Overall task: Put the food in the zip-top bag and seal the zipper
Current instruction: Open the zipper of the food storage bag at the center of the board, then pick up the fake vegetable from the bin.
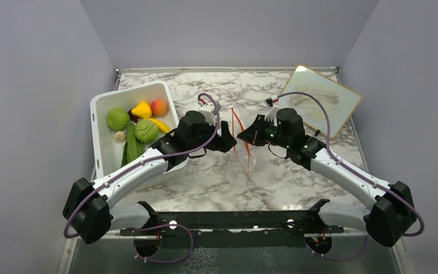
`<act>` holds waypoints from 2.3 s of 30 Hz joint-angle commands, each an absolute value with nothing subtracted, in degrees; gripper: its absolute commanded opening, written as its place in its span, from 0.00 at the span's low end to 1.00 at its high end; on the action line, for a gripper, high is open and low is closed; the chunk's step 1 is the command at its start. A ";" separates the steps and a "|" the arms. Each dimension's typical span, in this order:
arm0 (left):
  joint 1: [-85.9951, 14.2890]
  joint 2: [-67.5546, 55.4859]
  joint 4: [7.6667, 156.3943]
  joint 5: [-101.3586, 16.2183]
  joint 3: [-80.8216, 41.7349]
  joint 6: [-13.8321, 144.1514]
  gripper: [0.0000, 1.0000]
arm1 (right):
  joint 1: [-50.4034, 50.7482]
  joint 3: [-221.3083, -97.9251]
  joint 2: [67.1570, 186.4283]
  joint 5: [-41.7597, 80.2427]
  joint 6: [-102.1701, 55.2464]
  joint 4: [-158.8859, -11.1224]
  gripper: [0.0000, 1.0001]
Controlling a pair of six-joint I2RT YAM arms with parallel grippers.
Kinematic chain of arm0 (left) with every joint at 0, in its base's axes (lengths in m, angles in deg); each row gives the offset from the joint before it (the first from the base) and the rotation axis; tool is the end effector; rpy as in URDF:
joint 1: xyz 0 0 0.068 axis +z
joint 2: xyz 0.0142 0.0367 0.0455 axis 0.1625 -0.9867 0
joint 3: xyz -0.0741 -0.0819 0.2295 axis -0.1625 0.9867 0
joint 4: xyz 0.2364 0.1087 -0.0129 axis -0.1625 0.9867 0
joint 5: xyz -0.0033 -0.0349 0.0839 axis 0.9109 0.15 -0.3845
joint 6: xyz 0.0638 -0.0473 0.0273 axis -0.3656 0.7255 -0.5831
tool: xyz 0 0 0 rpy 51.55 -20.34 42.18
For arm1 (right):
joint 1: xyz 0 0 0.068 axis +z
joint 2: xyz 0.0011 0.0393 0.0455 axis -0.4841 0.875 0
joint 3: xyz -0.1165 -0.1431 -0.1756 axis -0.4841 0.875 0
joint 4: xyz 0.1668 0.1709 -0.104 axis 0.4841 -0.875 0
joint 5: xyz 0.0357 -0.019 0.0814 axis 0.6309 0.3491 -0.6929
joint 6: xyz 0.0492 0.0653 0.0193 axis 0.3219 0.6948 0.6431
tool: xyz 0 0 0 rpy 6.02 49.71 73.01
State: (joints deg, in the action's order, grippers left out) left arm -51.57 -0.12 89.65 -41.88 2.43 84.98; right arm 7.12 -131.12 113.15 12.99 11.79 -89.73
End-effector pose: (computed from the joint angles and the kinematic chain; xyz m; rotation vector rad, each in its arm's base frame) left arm 0.2273 -0.2216 0.2576 0.3075 2.1146 -0.9514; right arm 0.2374 0.1948 0.2488 -0.0530 2.1860 1.0711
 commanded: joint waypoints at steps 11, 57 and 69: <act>-51.45 -4.43 83.96 -42.40 1.49 87.03 0.30 | 7.43 -131.97 109.94 12.85 7.03 -92.74 0.01; -56.20 -3.19 96.35 -53.48 -1.57 86.02 0.69 | 7.40 -128.32 106.21 22.33 1.98 -98.03 0.01; -55.90 3.93 107.51 -72.15 -5.21 81.95 1.00 | 7.43 -129.51 104.29 22.07 0.84 -99.07 0.01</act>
State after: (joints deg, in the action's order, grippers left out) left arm -56.23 2.26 102.35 -61.62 -2.71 83.82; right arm 7.16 -128.52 105.65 23.13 1.36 -100.59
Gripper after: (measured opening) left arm 0.985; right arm 0.013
